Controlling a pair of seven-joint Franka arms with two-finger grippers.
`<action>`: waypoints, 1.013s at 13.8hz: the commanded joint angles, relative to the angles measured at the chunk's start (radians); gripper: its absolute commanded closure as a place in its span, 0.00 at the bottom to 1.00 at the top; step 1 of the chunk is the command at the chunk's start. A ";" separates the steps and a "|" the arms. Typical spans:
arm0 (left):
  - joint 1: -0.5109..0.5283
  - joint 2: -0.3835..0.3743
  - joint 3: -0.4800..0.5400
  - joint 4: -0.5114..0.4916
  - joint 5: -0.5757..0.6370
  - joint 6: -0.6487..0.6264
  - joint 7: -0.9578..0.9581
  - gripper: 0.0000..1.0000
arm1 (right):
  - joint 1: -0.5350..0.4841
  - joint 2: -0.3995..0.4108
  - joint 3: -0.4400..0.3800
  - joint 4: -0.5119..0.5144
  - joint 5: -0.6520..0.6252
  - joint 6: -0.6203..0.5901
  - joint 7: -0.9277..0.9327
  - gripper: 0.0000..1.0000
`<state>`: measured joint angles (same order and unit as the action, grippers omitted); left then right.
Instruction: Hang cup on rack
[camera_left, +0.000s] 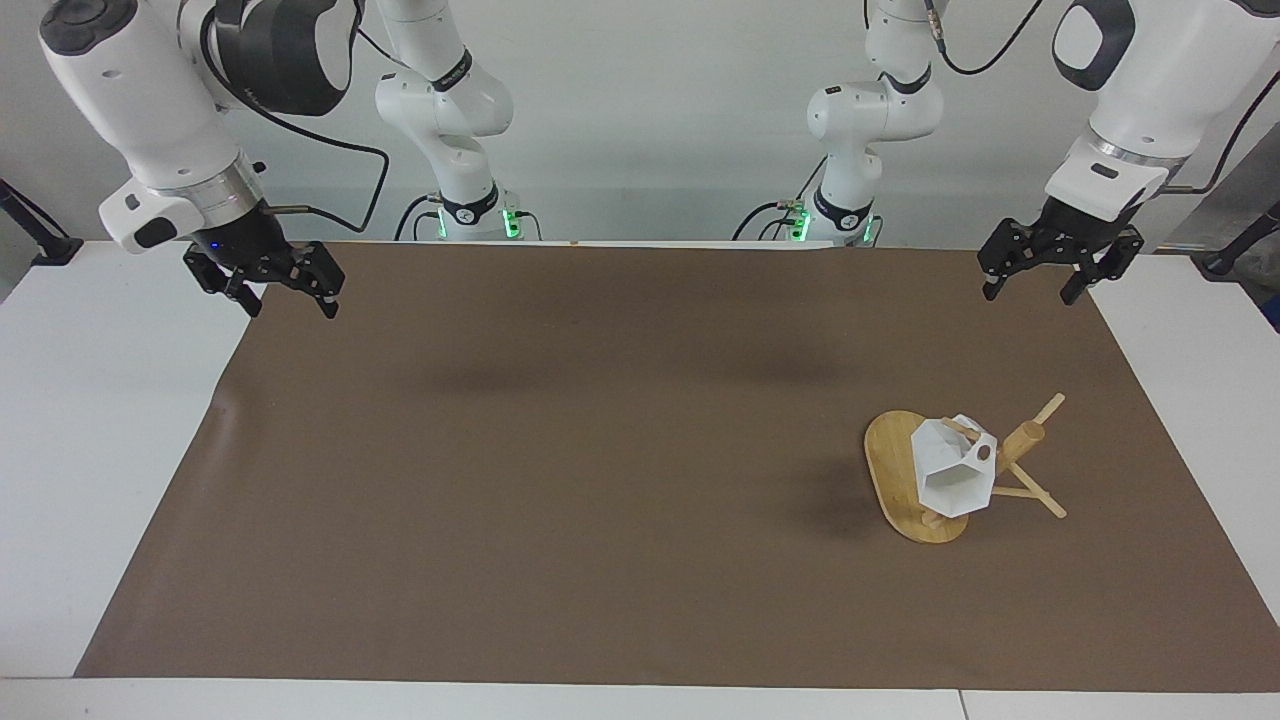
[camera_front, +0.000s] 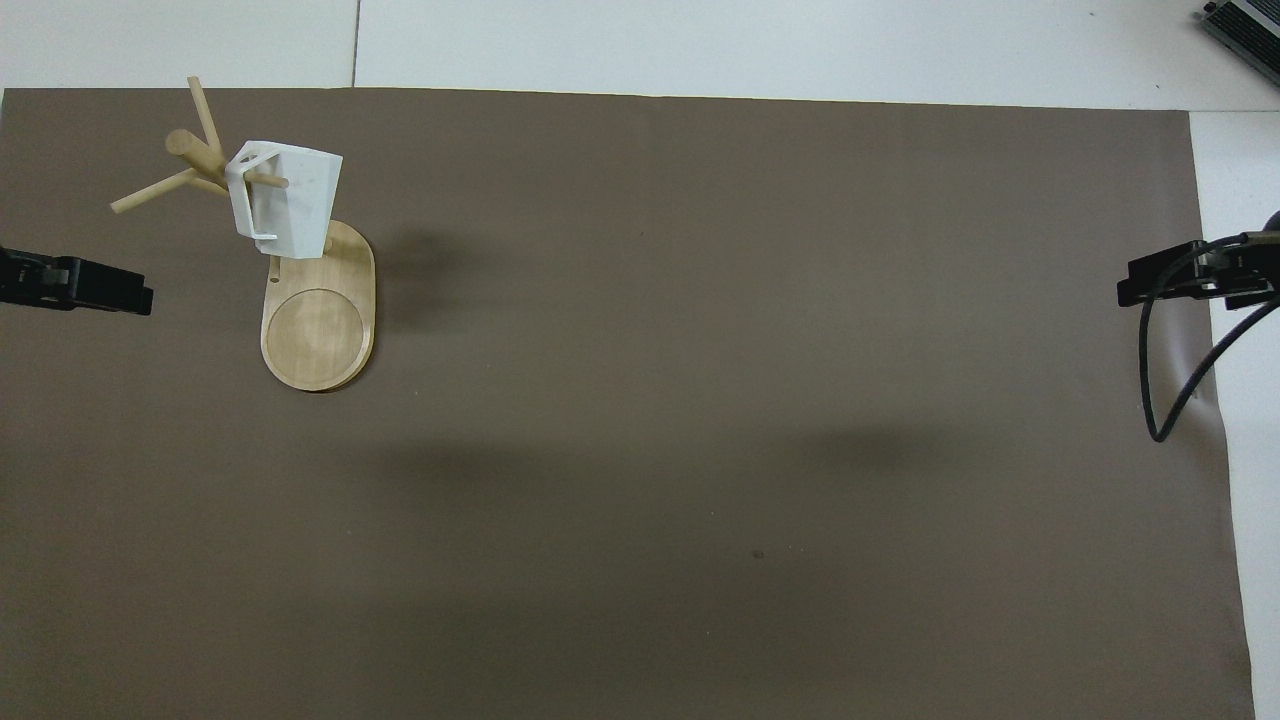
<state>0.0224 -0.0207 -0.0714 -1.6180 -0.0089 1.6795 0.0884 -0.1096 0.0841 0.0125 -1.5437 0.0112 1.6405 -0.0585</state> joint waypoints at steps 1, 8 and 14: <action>0.007 0.011 -0.005 0.021 0.011 -0.001 0.010 0.00 | -0.001 -0.018 0.004 -0.018 -0.010 -0.005 0.014 0.00; -0.004 0.040 -0.013 0.079 0.007 -0.039 0.011 0.00 | -0.001 -0.018 0.004 -0.018 -0.010 -0.005 0.014 0.00; -0.015 0.044 -0.015 0.121 -0.008 -0.112 0.010 0.00 | -0.001 -0.018 0.004 -0.018 -0.010 -0.005 0.014 0.00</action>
<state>0.0184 0.0157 -0.0898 -1.5334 -0.0124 1.6135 0.0885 -0.1096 0.0841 0.0125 -1.5437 0.0112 1.6405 -0.0585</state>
